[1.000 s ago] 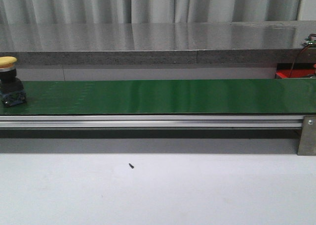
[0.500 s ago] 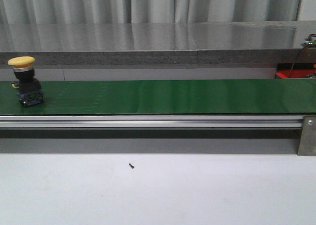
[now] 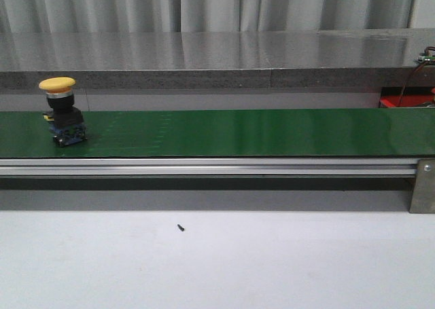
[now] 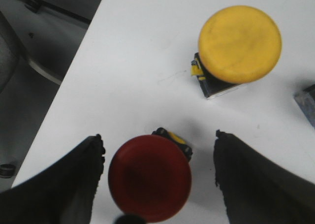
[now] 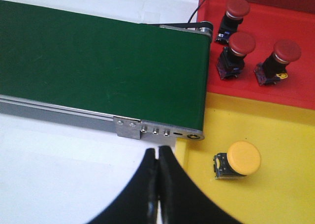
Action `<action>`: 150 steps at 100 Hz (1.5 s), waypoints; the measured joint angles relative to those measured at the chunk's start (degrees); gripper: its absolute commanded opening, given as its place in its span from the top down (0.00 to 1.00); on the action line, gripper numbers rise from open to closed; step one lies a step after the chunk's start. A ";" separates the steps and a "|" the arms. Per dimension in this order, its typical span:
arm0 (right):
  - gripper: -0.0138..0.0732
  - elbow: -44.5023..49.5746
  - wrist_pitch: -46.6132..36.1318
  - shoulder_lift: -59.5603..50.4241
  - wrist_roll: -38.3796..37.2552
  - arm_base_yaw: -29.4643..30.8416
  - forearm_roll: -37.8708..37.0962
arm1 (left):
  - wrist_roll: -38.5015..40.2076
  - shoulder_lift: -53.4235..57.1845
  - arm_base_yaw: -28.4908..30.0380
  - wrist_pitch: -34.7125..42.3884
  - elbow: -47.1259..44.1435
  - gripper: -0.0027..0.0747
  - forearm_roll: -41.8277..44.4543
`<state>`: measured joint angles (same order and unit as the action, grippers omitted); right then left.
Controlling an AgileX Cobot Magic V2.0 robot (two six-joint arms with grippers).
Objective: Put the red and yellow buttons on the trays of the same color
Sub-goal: 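Lower the left gripper onto a red button and close it, then place the red button on the belt start and open the left gripper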
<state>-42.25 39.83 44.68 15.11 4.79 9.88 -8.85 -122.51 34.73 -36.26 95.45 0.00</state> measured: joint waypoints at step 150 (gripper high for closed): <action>0.92 0.00 0.00 0.00 0.00 0.00 0.00 | 1.39 18.54 -4.05 -9.77 -6.06 0.70 -3.93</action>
<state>-42.25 39.83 44.68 15.11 4.79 9.88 -7.46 -103.98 30.68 -46.03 89.39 -3.93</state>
